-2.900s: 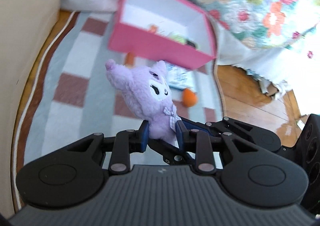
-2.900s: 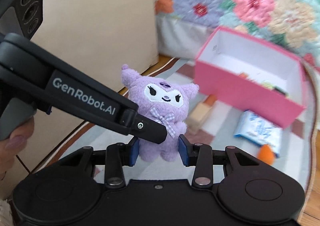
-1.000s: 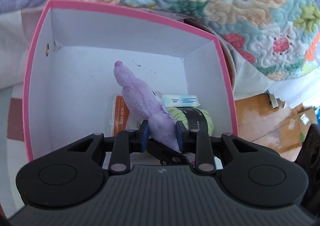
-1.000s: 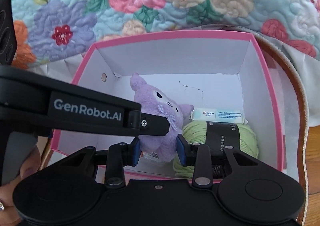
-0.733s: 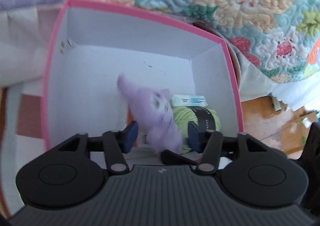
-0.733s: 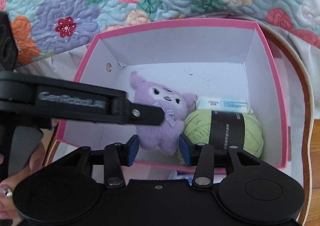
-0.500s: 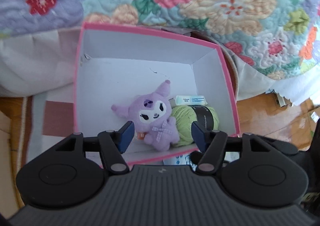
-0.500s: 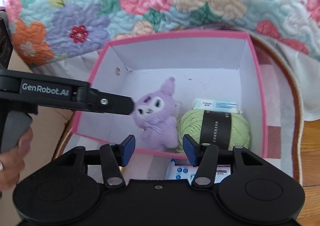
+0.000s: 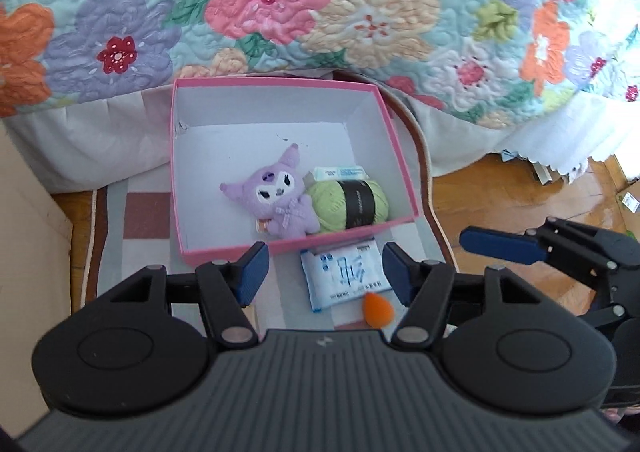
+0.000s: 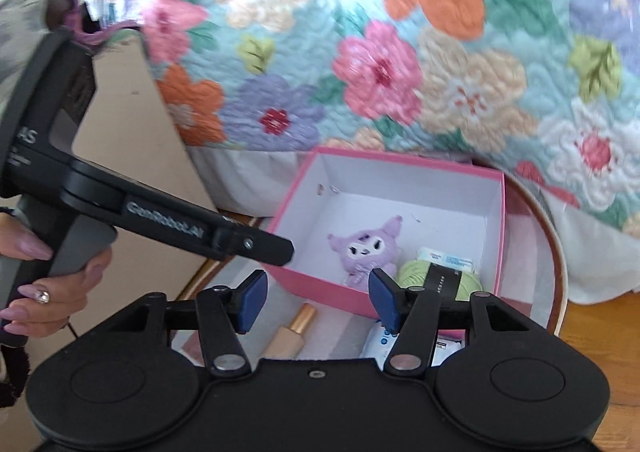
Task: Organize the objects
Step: 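Move both grippers down toward the gold-capped foundation bottle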
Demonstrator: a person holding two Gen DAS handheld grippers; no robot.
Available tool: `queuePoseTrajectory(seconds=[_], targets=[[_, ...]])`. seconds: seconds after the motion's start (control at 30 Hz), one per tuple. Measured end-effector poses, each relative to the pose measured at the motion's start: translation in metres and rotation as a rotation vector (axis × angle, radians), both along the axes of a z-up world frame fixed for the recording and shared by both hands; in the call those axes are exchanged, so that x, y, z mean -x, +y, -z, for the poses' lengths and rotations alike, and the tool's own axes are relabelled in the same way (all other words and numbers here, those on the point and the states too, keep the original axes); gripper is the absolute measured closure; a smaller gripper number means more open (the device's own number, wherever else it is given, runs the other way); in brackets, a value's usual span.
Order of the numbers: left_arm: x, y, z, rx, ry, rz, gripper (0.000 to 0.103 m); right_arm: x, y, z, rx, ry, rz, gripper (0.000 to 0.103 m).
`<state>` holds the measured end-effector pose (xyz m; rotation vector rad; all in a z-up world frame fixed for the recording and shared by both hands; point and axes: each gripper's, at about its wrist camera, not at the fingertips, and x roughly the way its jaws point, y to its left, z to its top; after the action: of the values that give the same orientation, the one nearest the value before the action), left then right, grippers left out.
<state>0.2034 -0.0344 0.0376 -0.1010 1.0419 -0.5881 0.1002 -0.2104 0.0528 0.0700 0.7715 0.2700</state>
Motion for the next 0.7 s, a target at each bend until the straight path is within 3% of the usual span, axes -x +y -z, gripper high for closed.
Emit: queuePoseTrajectory(seconds=[0.23, 0.47, 0.6, 0.7], targets=[[0.033, 0.022, 0.007, 0.014, 0.011, -0.011, 0.041, 0.029, 0.019, 0.004, 0.013, -0.01, -0.058, 0.034], [0.045, 0.041, 0.043, 0.001, 0.065, -0.033, 0.041, 0.031, 0.038, 0.041, 0.0, 0.031, -0.109, 0.029], [0.039, 0.05, 0.068, 0.025, 0.123, -0.071, 0.04, 0.029, 0.055, 0.066, 0.001, 0.045, -0.156, 0.013], [0.034, 0.054, 0.084, 0.037, 0.125, -0.085, 0.038, 0.024, 0.065, 0.087, 0.015, 0.053, -0.179, 0.012]])
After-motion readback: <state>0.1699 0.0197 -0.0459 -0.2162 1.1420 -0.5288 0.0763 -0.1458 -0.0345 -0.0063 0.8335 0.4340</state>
